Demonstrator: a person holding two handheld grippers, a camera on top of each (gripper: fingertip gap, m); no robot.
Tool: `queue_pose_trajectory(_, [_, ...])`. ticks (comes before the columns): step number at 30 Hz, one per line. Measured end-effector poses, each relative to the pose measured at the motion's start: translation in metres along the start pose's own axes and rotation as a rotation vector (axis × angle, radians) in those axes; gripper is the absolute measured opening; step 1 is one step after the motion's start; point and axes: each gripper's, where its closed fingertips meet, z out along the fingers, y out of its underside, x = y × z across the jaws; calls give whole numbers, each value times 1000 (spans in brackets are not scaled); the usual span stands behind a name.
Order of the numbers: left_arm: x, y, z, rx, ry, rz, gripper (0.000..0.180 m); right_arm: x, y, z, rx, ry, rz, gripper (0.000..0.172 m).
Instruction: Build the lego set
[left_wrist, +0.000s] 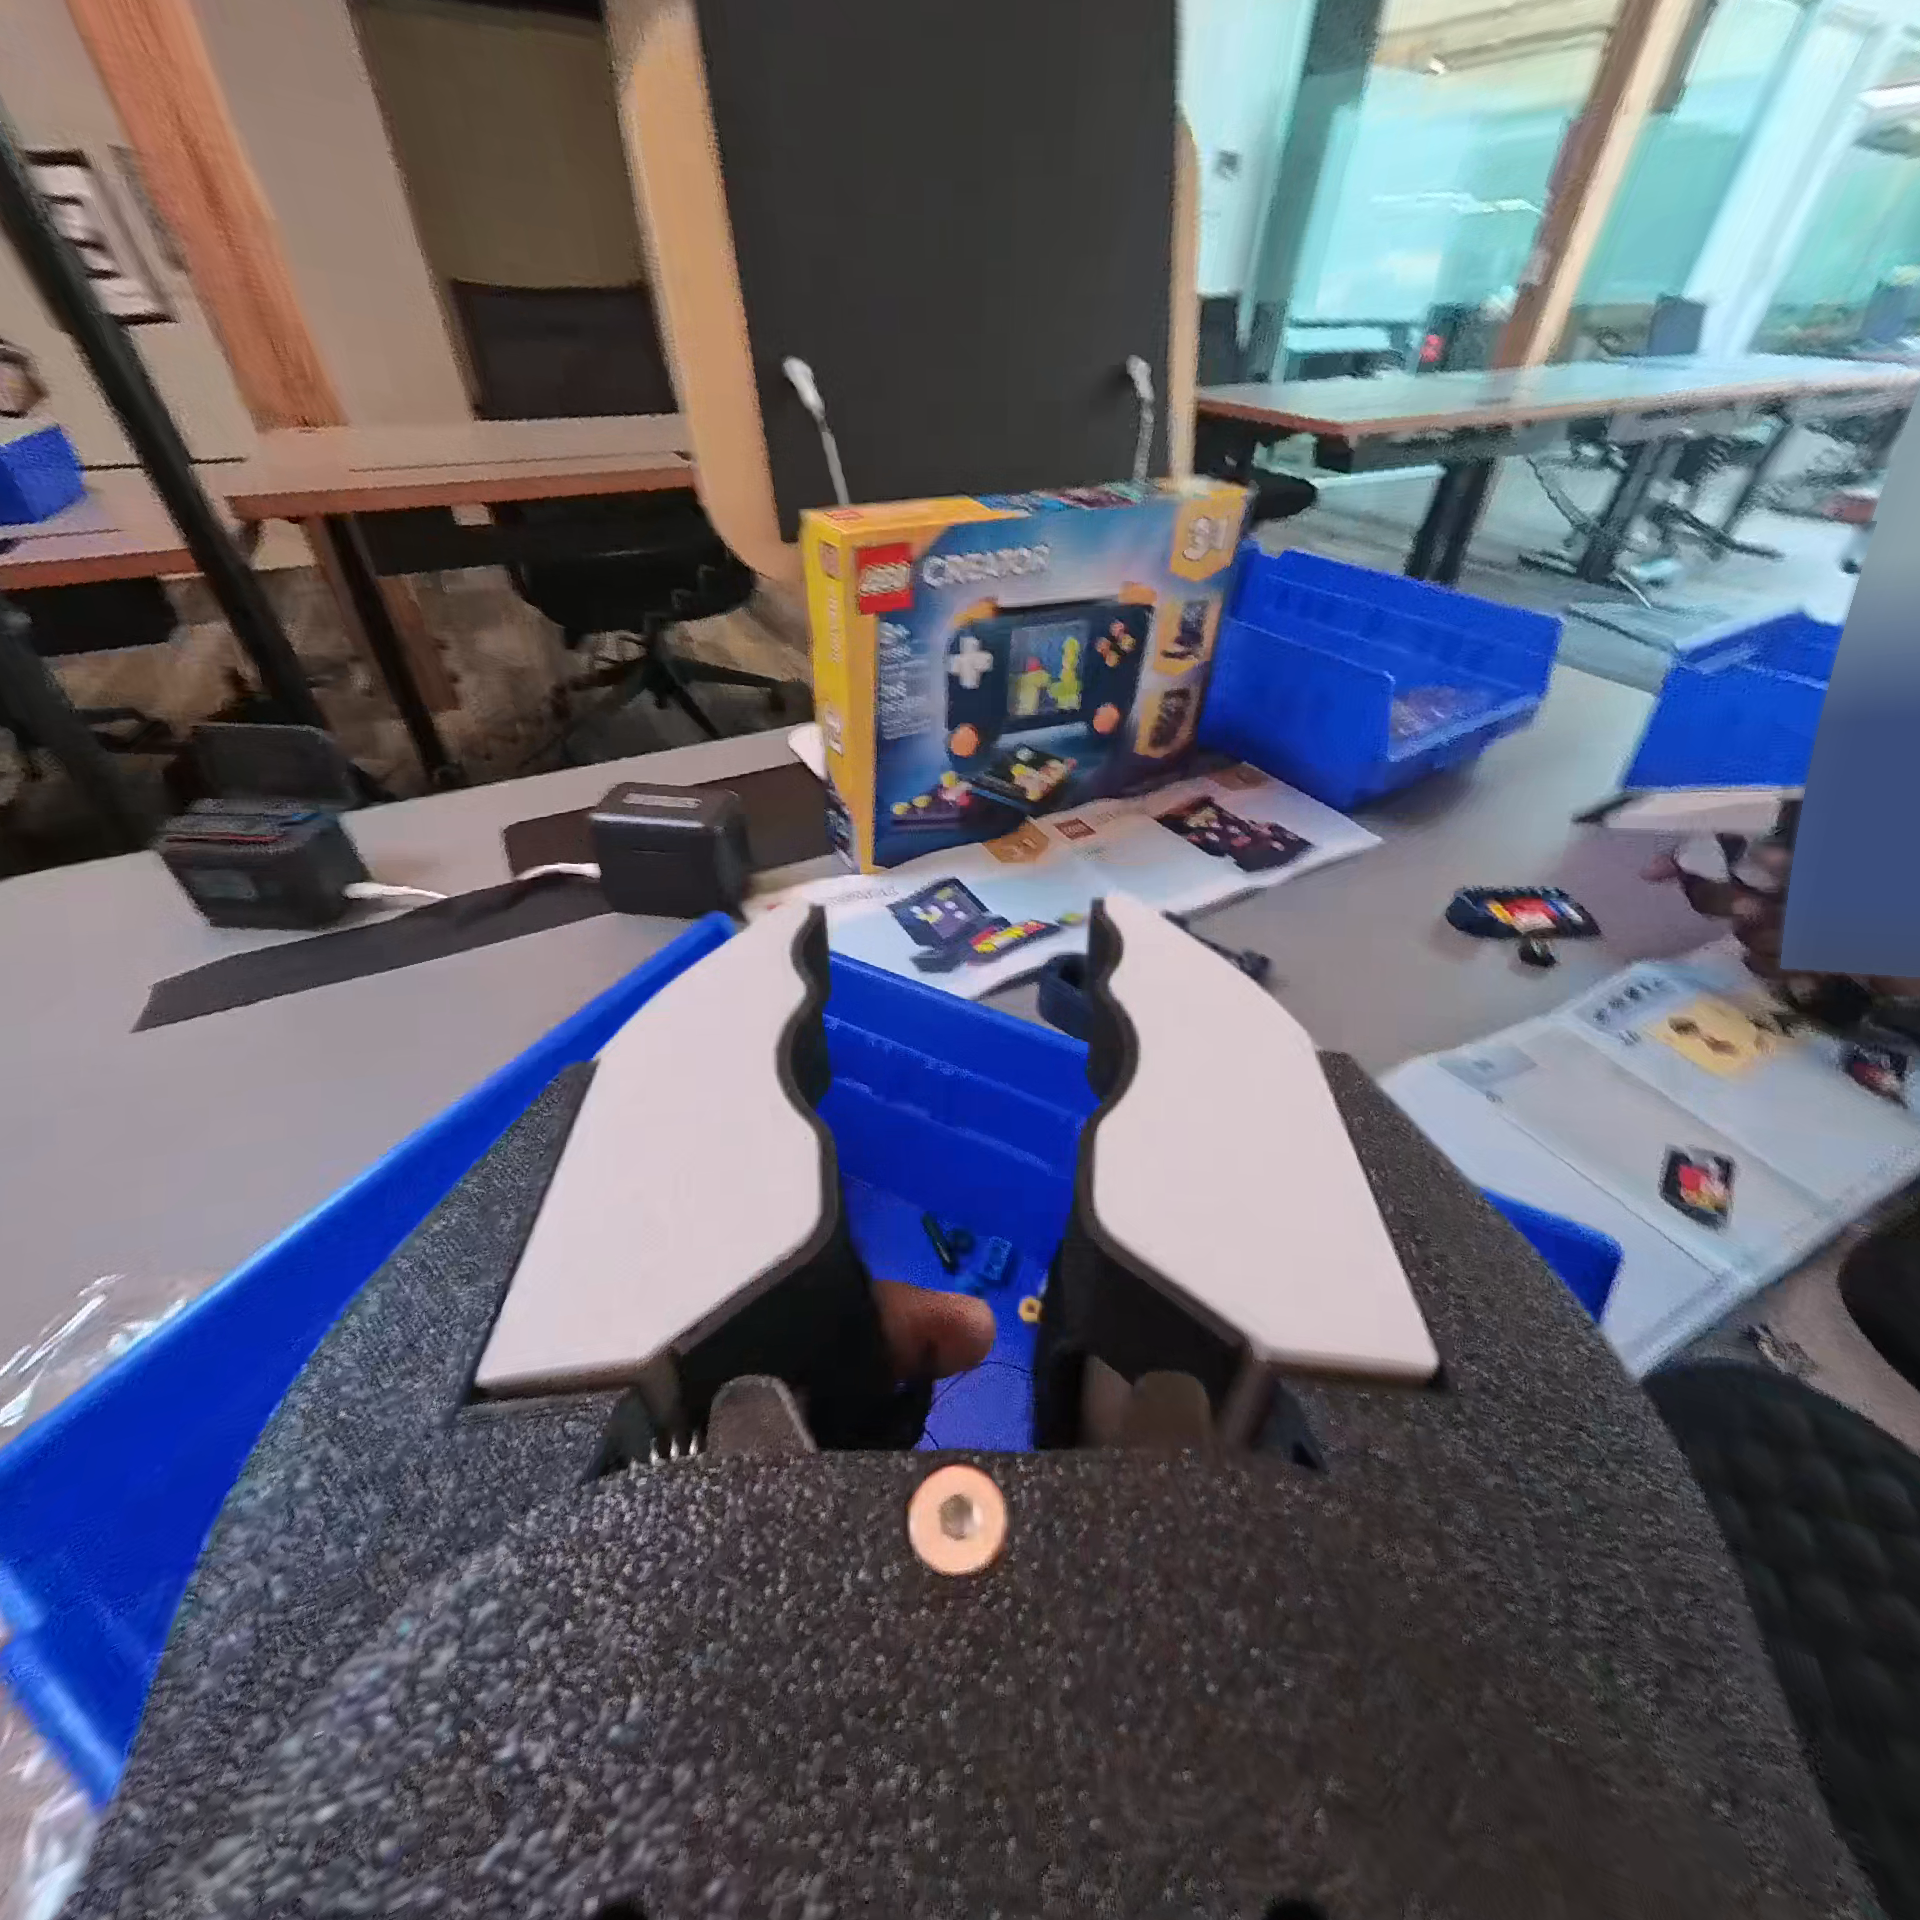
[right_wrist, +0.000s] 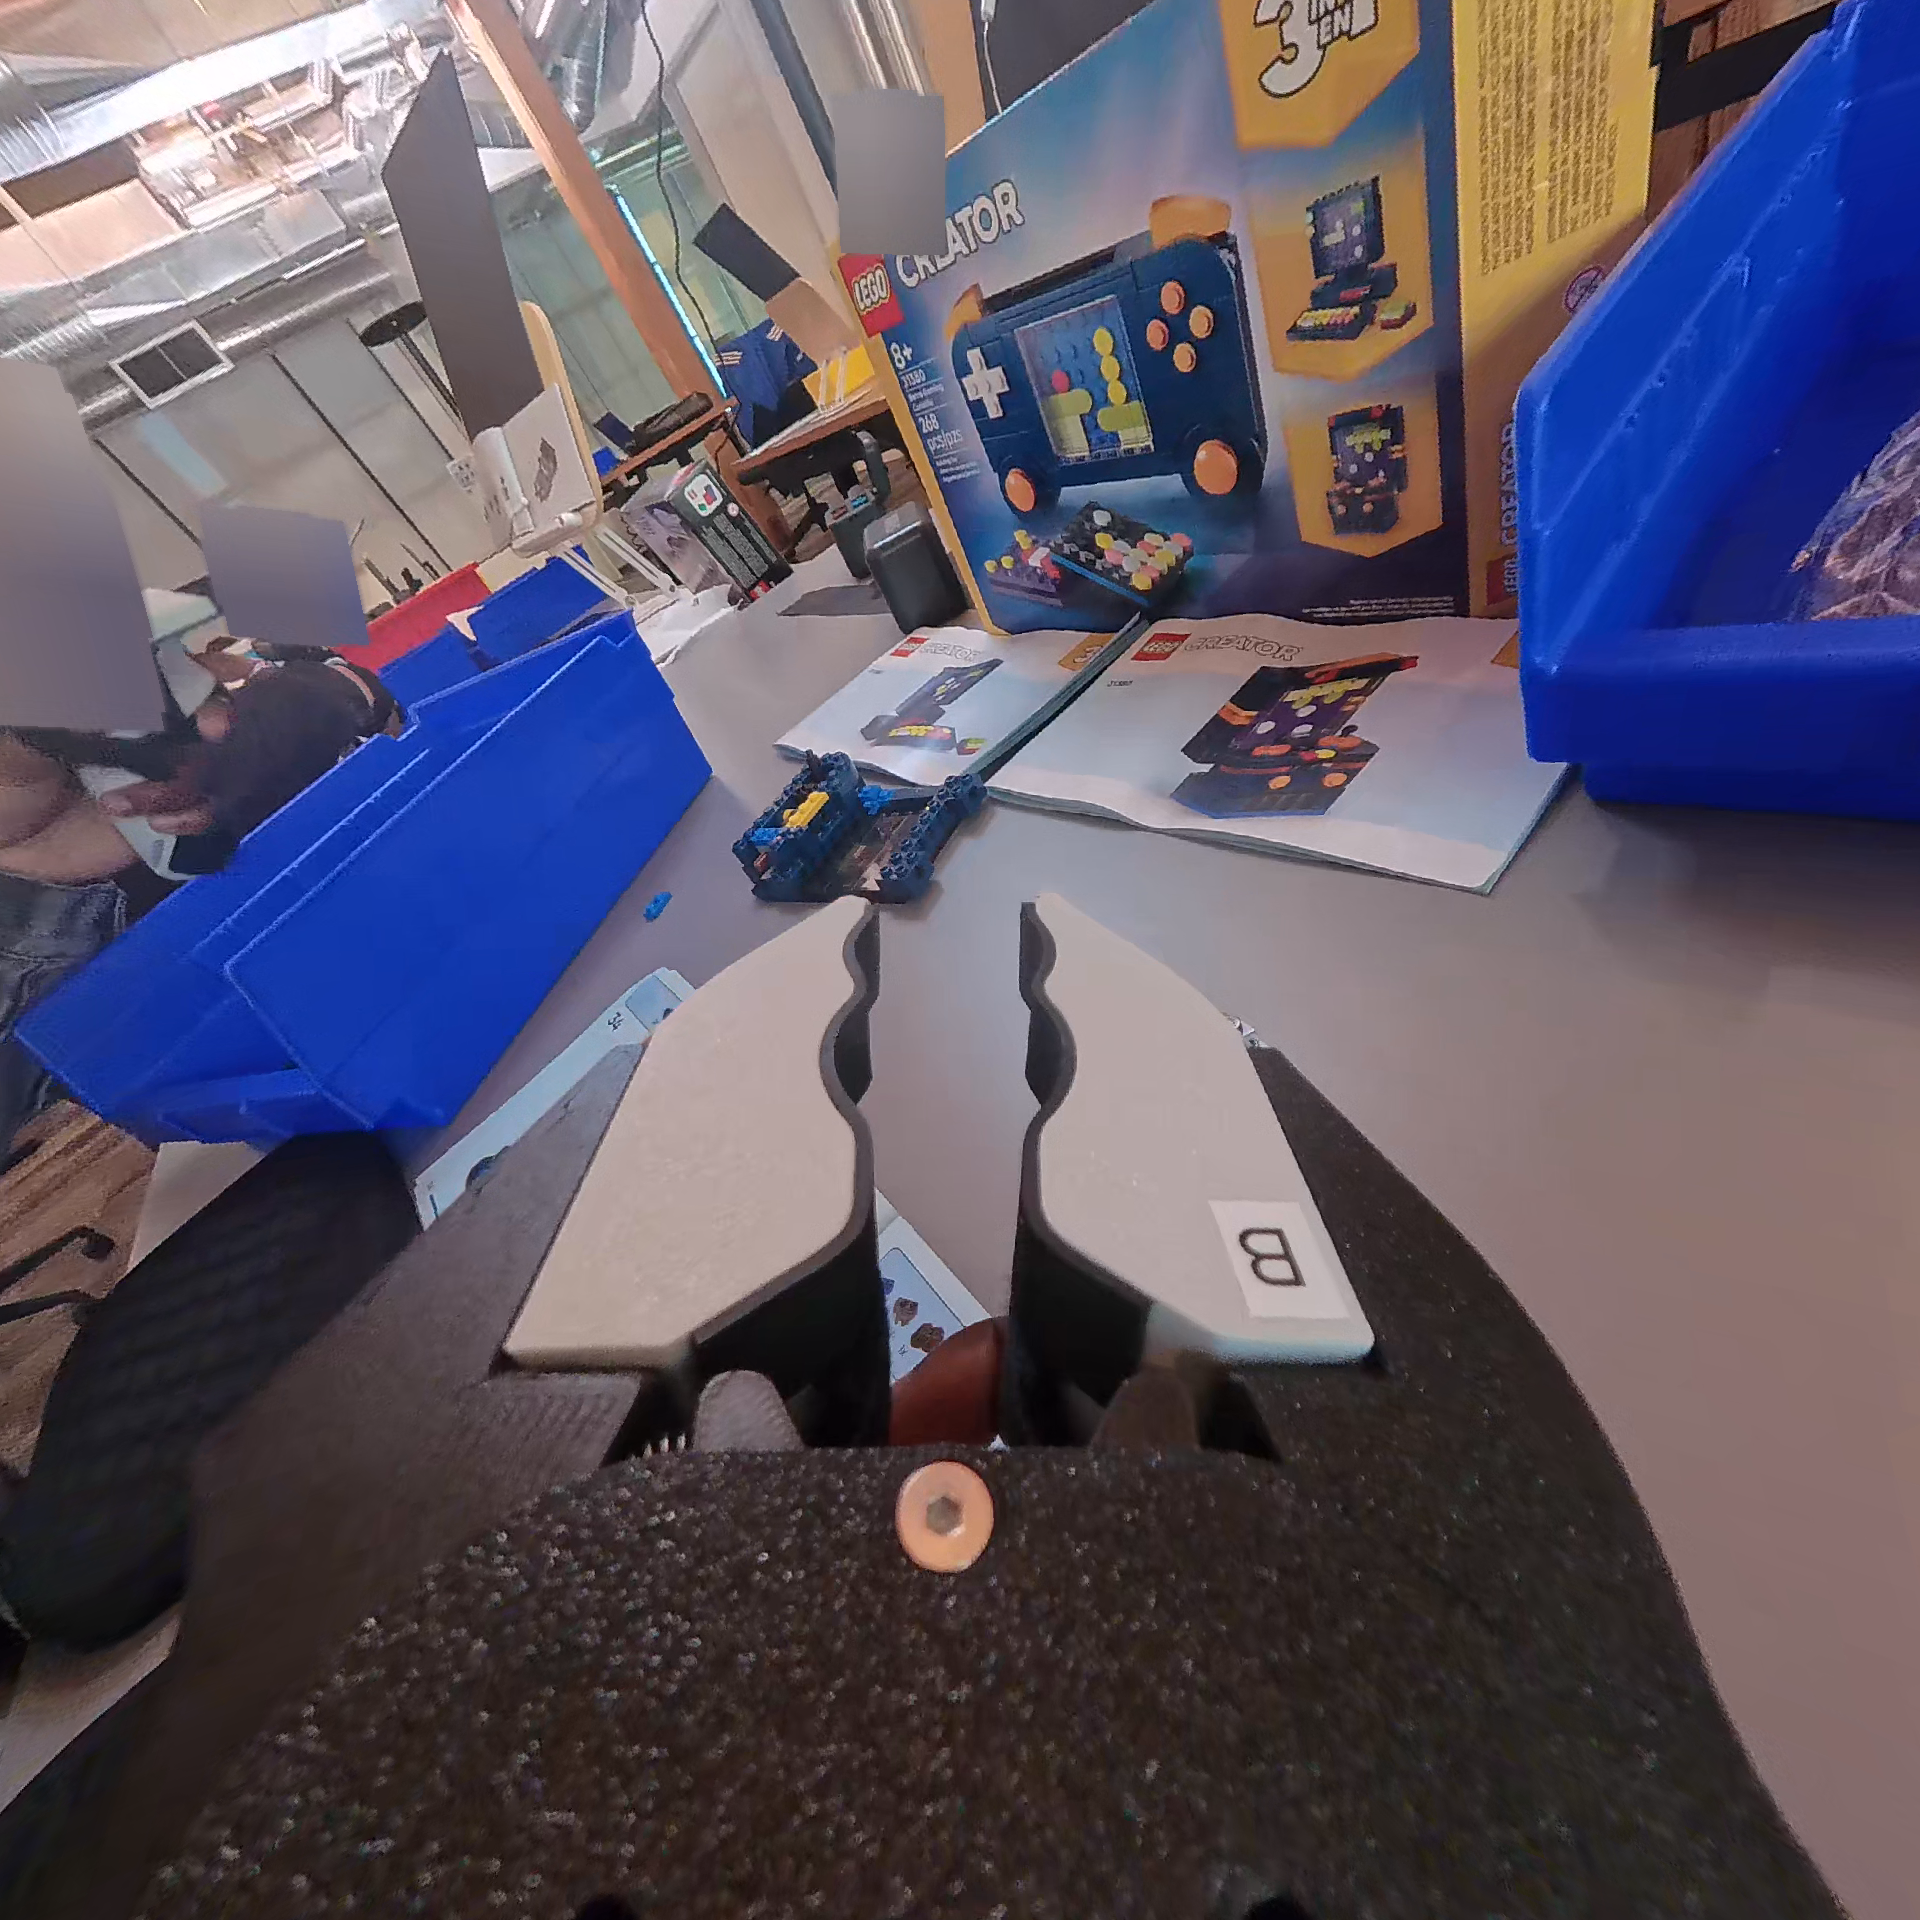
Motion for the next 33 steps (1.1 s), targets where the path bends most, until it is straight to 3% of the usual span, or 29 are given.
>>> queue_pose_trajectory(3, [56, 44, -3, -238, 337, 133, 37, 2, 3, 2, -13, 7, 1, 26])
queue_pose_trajectory(5, [67, 77, -7, -406, 396, 299, 26, 3, 6, 2, -23, 7, 0, 26])
queue_pose_trajectory(8, [84, 121, -28, -644, 581, 556, 26, 3, 8, 3, -32, 6, 3, 27])
queue_pose_trajectory(10, [81, 141, -32, -768, 621, 659, 26, 4, 9, 3, -36, 6, 6, 27])
queue_pose_trajectory(15, [79, 178, -33, -973, 707, 733, 24, 5, 12, 5, -53, 14, 0, 27])
queue_pose_trajectory(21, [72, 193, -24, -1050, 726, 771, 16, 3, 6, 2, -23, -3, 15, 27])
queue_pose_trajectory(26, [80, 196, -29, -1091, 780, 706, 4, 6, -7, -5, 51, -15, 72, 27])
queue_pose_trajectory(33, [81, 196, -30, -1106, 775, 618, 0, 4, -3, -2, 35, -3, 32, 27])
